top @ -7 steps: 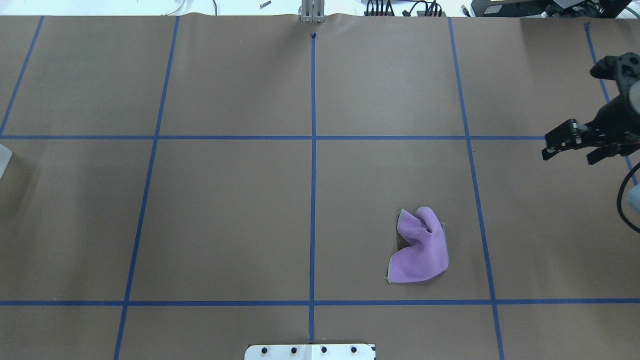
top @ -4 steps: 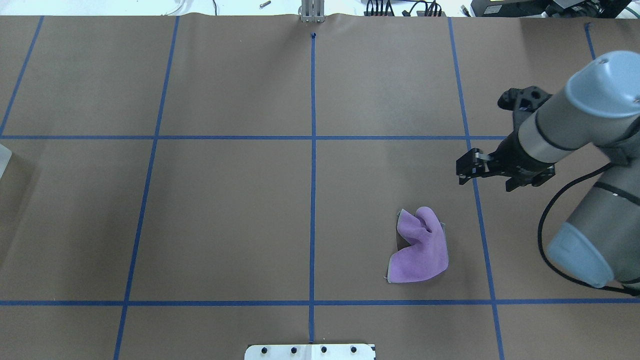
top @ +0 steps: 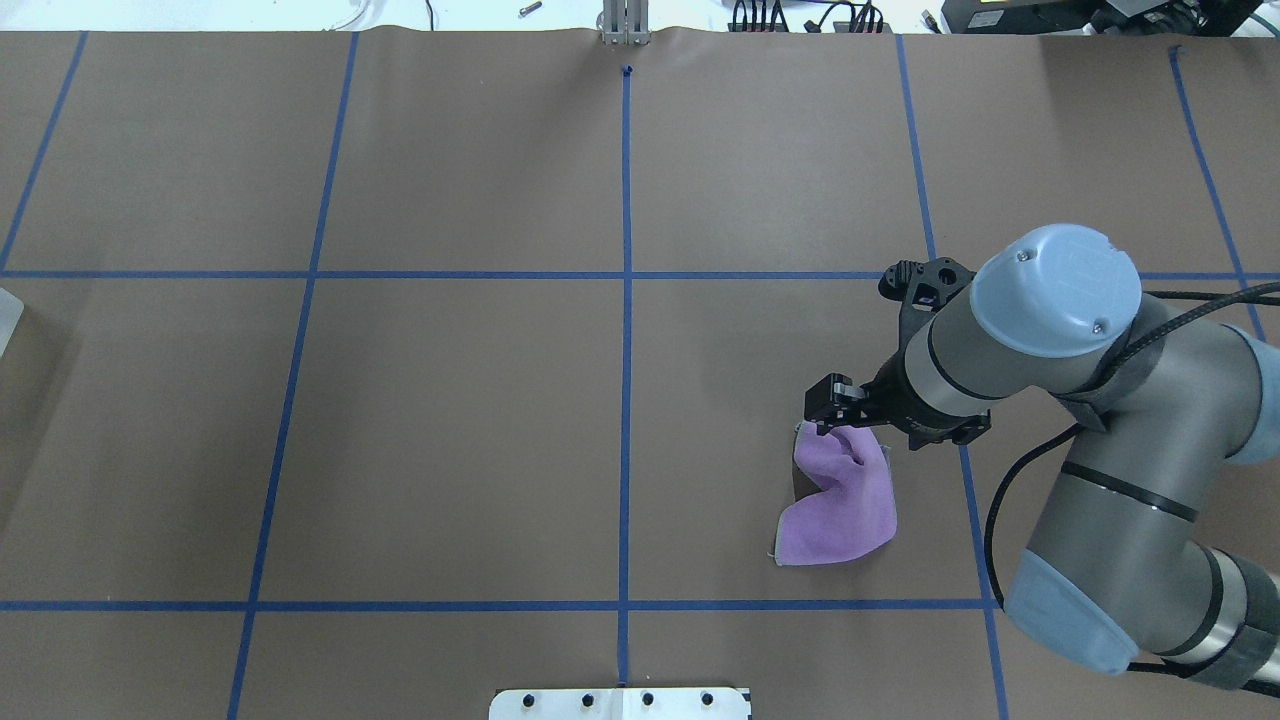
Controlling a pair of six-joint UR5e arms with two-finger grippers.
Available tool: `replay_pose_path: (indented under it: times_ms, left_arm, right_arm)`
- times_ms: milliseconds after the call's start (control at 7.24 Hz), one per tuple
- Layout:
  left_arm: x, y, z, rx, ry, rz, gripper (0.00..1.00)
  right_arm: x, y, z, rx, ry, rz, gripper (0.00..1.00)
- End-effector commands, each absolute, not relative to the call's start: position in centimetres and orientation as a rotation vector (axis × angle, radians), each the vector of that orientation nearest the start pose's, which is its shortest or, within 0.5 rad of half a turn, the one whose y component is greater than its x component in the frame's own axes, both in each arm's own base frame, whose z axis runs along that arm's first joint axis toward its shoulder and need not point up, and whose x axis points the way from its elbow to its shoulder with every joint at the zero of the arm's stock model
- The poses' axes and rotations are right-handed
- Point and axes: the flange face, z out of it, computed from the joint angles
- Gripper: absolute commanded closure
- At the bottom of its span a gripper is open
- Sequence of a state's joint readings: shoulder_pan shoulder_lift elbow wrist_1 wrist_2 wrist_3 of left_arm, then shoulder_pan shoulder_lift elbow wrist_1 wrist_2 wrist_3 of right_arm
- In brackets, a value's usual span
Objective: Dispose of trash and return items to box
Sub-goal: 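Lower the right gripper onto the purple cloth and pinch it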
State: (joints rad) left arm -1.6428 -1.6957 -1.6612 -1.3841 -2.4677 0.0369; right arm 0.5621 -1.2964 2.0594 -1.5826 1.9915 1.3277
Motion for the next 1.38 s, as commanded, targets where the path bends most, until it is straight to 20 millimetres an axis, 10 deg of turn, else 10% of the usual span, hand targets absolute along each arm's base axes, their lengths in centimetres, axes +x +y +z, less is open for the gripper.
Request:
replay_pose_path:
  times_ms: [0,276,552,967,1243]
  left_arm:
    - [-9.4,-52.4,54.9,0.098,0.888,-0.009,0.02]
    - [-9.4,-52.4,54.6,0.097,0.887,-0.018,0.02]
    - [-9.4,-52.2,54.5,0.1,0.887,-0.018,0.02]
    - [-9.4,-52.6,54.0,0.089,0.887,-0.054,0.02]
    - [-9.3,-52.9,54.1,0.085,0.888,-0.053,0.02]
  right_arm:
    - [-42.0,-36.1,30.9,-0.085,-0.823,0.148,0.0]
    - [-42.5,-36.0,31.6,-0.093,-0.811,0.147,0.07]
    - [-42.5,-36.0,31.8,-0.097,-0.806,0.151,0.91]
    - [-41.8,-35.8,32.3,-0.1,-0.812,0.15,1.0]
    - [-34.9,-36.2,31.0,-0.116,-0.872,0.188,1.0]
